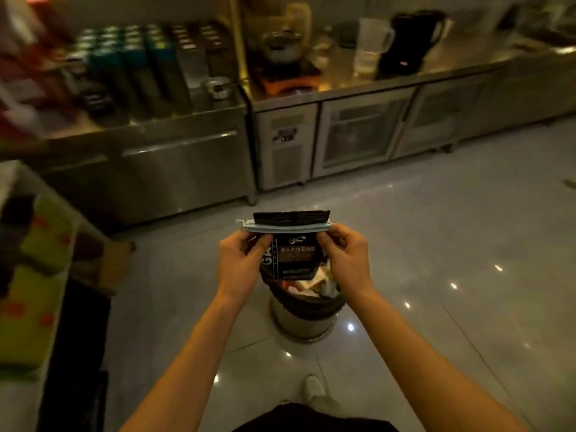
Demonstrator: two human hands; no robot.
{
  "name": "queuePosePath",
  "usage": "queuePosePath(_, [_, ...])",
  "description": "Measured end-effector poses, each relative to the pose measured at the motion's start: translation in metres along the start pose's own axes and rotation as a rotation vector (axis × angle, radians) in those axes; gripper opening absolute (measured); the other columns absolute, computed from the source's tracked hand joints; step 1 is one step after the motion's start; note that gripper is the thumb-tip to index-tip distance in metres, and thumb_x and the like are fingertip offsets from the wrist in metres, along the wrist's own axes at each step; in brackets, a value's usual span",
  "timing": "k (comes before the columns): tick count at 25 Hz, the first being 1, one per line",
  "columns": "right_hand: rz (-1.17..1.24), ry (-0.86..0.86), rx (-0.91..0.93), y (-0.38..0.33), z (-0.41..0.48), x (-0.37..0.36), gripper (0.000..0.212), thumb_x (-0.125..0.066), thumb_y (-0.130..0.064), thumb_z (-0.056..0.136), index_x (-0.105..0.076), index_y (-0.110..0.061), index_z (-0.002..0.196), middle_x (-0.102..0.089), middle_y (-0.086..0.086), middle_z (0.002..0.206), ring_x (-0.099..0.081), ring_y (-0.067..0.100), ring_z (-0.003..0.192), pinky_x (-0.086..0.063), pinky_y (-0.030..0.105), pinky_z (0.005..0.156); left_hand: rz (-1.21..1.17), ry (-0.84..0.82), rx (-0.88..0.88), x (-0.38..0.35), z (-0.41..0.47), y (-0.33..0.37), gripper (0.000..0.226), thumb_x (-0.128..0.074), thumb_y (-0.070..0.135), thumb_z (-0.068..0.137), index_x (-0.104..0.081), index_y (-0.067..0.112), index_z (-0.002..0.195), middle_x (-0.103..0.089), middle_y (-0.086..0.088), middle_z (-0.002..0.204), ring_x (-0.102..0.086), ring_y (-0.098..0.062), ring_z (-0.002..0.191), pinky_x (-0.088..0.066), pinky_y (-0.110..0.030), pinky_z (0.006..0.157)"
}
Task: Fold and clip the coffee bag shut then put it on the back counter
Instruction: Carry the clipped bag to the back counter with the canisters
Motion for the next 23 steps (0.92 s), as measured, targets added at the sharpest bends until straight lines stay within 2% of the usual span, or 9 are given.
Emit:
queuePosePath(3, [0.033,-0.174,-0.011,-0.002,0.035,-0.043,0.016,-0.058,-0.011,0.093,-0.069,-0.021,0.098,-0.073,0.003,0.098,-0.07,0.012,0.094,-0.058,0.024,0.077,0.008,0.162,0.023,0.033,0.013,-0.007,0.02,-0.064,0.006,0.088,-0.068,0.021,0.1,-0.072,0.009,0.095,-0.071,-0.003,0.092,-0.054,-0.015,0.075])
queuePosePath(7, [0.041,-0.333,-0.044,0.005,0.073,-0.095,0.016,-0.059,-0.014,0.093,-0.07,-0.013,0.104,-0.074,0.006,0.102,-0.071,0.016,0.097,-0.059,0.033,0.082,0.036,0.347,0.078,0.071,0.027,-0.02,0.014,-0.065,0.012,0.088,-0.071,0.017,0.1,-0.075,0.003,0.096,-0.072,-0.011,0.092,-0.057,-0.022,0.077])
queuePosePath(10, [0.041,-0.408,-0.054,0.014,0.094,-0.134,0.016,-0.058,-0.012,0.093,-0.07,-0.016,0.103,-0.073,0.002,0.102,-0.07,0.01,0.096,-0.058,0.023,0.079,0.094,0.437,0.111,0.102,0.043,-0.035,0.012,-0.067,0.016,0.087,-0.071,0.015,0.098,-0.075,0.001,0.095,-0.072,-0.013,0.091,-0.059,-0.03,0.08])
queuePosePath(12, [0.031,-0.457,-0.044,0.021,0.112,-0.171,0.017,-0.058,-0.01,0.093,-0.07,-0.016,0.103,-0.073,0.0,0.1,-0.07,0.007,0.093,-0.057,0.018,0.075,0.102,0.489,0.122,0.129,0.062,-0.046,0.01,-0.068,0.018,0.085,-0.07,0.019,0.095,-0.075,0.001,0.093,-0.073,-0.011,0.088,-0.059,-0.029,0.078])
queuePosePath(14, [0.009,-0.492,-0.052,0.031,0.132,-0.211,0.016,-0.058,-0.008,0.093,-0.07,-0.017,0.101,-0.073,0.0,0.098,-0.07,0.006,0.091,-0.056,0.017,0.073,0.079,0.518,0.134,0.159,0.084,-0.059,0.011,-0.067,0.017,0.085,-0.07,0.023,0.094,-0.074,0.005,0.093,-0.072,-0.007,0.088,-0.057,-0.023,0.076])
queuePosePath(19, [-0.007,-0.514,-0.052,0.039,0.193,-0.337,0.015,-0.059,-0.006,0.092,-0.072,-0.012,0.098,-0.074,0.002,0.096,-0.07,0.01,0.09,-0.057,0.022,0.073,0.041,0.58,0.18,0.256,0.163,-0.088,0.017,-0.066,0.011,0.087,-0.068,0.025,0.097,-0.073,0.007,0.095,-0.071,-0.006,0.093,-0.057,-0.02,0.079])
queuePosePath(23, [-0.026,-0.504,-0.059,0.037,0.245,-0.426,0.016,-0.059,-0.011,0.093,-0.072,-0.013,0.102,-0.074,0.004,0.102,-0.07,0.014,0.097,-0.059,0.027,0.08,0.071,0.536,0.158,0.336,0.244,-0.097,0.02,-0.065,0.013,0.087,-0.066,0.025,0.103,-0.071,0.011,0.098,-0.069,-0.001,0.095,-0.056,-0.019,0.081])
Point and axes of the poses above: each hand's wrist, its own z-axis towards the middle knuckle, its own x-axis out of the back of the hand, y = z × x, the point moved 3 cm from there along z, towards the middle knuckle
